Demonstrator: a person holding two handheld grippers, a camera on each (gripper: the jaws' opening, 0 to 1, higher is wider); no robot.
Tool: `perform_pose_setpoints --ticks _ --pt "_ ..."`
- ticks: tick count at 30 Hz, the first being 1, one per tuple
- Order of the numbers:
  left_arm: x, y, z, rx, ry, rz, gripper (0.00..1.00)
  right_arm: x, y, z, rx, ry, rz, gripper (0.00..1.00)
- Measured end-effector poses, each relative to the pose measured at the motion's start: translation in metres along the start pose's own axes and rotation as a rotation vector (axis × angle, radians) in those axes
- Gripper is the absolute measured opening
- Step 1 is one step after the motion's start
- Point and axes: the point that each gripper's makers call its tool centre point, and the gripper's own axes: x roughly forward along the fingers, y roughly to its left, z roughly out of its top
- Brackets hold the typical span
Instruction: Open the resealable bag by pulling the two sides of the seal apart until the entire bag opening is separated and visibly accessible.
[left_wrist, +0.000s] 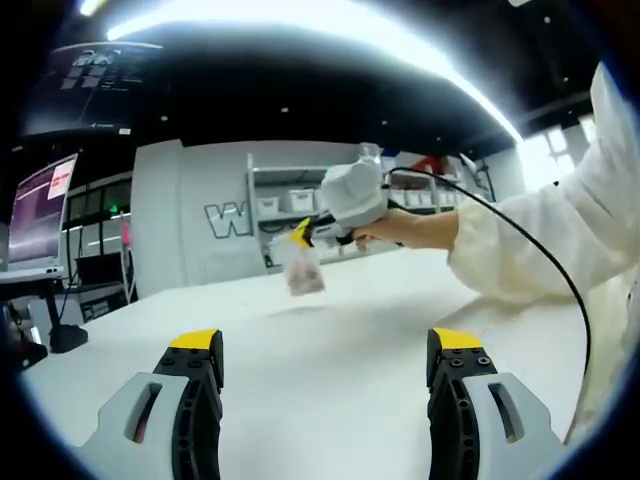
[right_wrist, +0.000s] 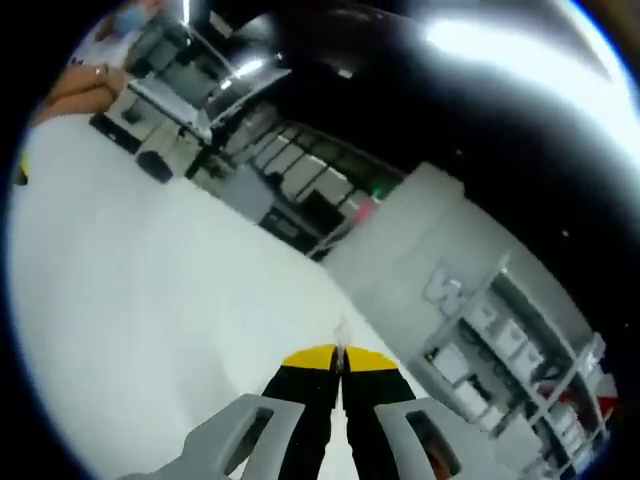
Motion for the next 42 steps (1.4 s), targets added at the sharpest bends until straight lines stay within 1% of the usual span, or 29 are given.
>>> perform_pose_setpoints --ticks 4,7,11,15,20,25,32,34,37,38,39,42 --pt "0.001 0.0 0.0 0.0 0.002 0.001 0.82 -0.003 0.005 0.0 -0.052 0.004 0.008 0.0" --pt "0.001 0.0 -0.001 0.002 0.004 0.001 0.82 -0.008 0.008 0.001 -0.067 0.001 0.012 0.0" --pt "0.001 0.001 -0.001 0.0 0.005 0.002 0.82 -0.01 0.006 0.004 -0.117 -0.005 0.003 0.0" --pt "0.002 0.001 -0.001 0.001 0.006 0.003 0.82 -0.015 0.007 0.006 -0.103 -0.011 0.005 0.0" --pt "0.001 0.0 -0.001 0.001 0.007 0.001 0.82 -0.019 0.008 0.003 -0.079 -0.009 0.007 0.0" --pt "0.002 0.0 -0.001 0.005 0.008 0.002 0.82 -0.021 0.008 0.002 -0.075 -0.009 0.008 0.0" --pt "0.001 0.001 -0.001 0.001 0.006 0.001 0.82 -0.025 0.007 0.008 -0.066 -0.023 0.006 0.0" --pt "0.001 0.001 -0.001 0.001 0.006 0.001 0.82 -0.026 0.007 0.009 -0.038 -0.028 0.011 0.0" --pt "0.001 0.001 -0.001 0.002 0.005 0.0 0.82 -0.028 0.012 0.007 0.1 -0.032 0.038 0.0" --pt "0.001 0.001 0.0 0.001 0.004 0.0 0.82 -0.028 0.013 0.006 0.135 -0.036 0.047 0.0" --pt "0.001 0.0 0.0 0.001 0.003 0.0 0.82 -0.029 0.014 0.006 0.158 -0.036 0.051 0.0" --pt "0.002 0.0 0.0 0.001 0.002 -0.001 0.82 -0.029 0.013 0.004 0.187 -0.037 0.05 0.0"
